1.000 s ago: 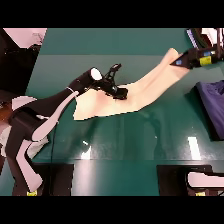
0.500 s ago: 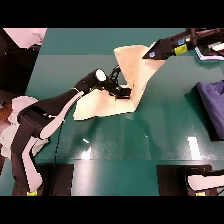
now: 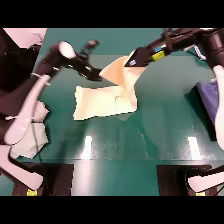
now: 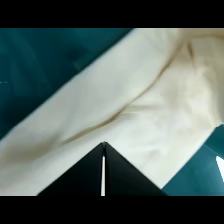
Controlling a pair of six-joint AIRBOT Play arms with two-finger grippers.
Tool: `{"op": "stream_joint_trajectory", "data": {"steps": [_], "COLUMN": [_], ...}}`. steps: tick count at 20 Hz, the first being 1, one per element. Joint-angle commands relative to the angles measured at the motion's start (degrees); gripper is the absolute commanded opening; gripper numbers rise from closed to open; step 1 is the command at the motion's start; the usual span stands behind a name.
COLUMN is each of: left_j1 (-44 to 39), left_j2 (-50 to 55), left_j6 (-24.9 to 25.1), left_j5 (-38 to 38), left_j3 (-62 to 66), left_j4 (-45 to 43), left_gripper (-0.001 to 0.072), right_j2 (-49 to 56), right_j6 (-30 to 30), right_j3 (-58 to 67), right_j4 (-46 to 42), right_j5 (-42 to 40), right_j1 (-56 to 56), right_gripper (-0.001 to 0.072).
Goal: Fold the shirts.
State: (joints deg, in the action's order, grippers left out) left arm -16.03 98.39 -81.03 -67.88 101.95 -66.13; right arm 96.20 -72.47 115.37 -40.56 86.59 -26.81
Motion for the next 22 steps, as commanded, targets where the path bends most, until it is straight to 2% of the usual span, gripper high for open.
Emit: {"op": "stream_joint_trajectory", "data": {"steps": [1,3,4,5,6,7,9,10,11,13,15,18,20,21,22], "left_j1": [8.2,12.5,14.2,15.5,16.6,17.2,17.4,17.4,17.4,17.4,16.9,16.9,16.8,16.9,16.8], "left_j2": [-9.6,-13.9,-15.7,-17.1,-18.1,-18.7,-19.3,-19.3,-19.2,-19.2,-19.2,-18.8,-18.5,-18.5,-18.4], "left_j6": [0.0,0.0,0.0,0.0,0.0,0.0,0.0,0.0,0.0,0.0,0.0,0.0,0.1,0.1,0.1], "left_j5": [-2.2,-2.3,-2.3,-2.5,-2.7,-3.3,-4.8,-5.6,-6.0,-6.0,-6.1,-5.7,-4.7,-3.9,-3.3], "left_j3": [0.1,0.1,0.1,0.1,0.1,0.1,0.1,0.1,0.1,0.1,0.1,0.1,-0.1,-0.6,-1.0], "left_j4": [-8.8,-8.7,-8.7,-8.7,-8.7,-8.7,-8.8,-8.0,-7.0,-5.4,-5.2,-3.6,-1.0,0.4,1.1], "left_gripper": [0.0024,0.0024,0.0024,0.0024,0.0025,0.0024,0.0024,0.0024,0.0024,0.0024,0.0024,0.0024,0.0024,0.0024,0.0024], "right_j2": [4.7,9.4,11.8,13.7,15.5,16.4,16.1,15.2,13.9,10.3,6.3,1.7,0.8,0.9,0.9], "right_j6": [3.1,6.0,8.1,8.8,8.8,8.8,8.5,6.8,4.8,3.6,2.2,0.5,0.5,0.5,0.5], "right_j3": [0.1,0.1,0.1,0.3,1.1,1.9,2.1,2.0,1.2,-3.9,-11.6,-23.9,-30.2,-32.5,-34.8], "right_j4": [0.1,0.1,0.1,0.0,0.0,0.0,-1.2,-4.1,-7.7,-13.9,-17.7,-17.0,-12.5,-9.8,-7.7], "right_j5": [-6.4,-14.7,-20.4,-25.1,-28.3,-29.3,-27.5,-24.1,-20.2,-13.2,-9.9,-10.6,-12.3,-12.7,-14.0], "right_j1": [-7.3,-13.5,-16.6,-18.9,-20.8,-21.6,-21.0,-19.7,-18.0,-13.6,-8.0,1.3,6.7,8.6,10.6], "right_gripper": [0.0012,0.0019,0.0125,0.0359,0.0541,0.0631,0.0625,0.0624,0.0577,0.0555,0.0555,0.0556,0.0559,0.0596,0.0704]}}
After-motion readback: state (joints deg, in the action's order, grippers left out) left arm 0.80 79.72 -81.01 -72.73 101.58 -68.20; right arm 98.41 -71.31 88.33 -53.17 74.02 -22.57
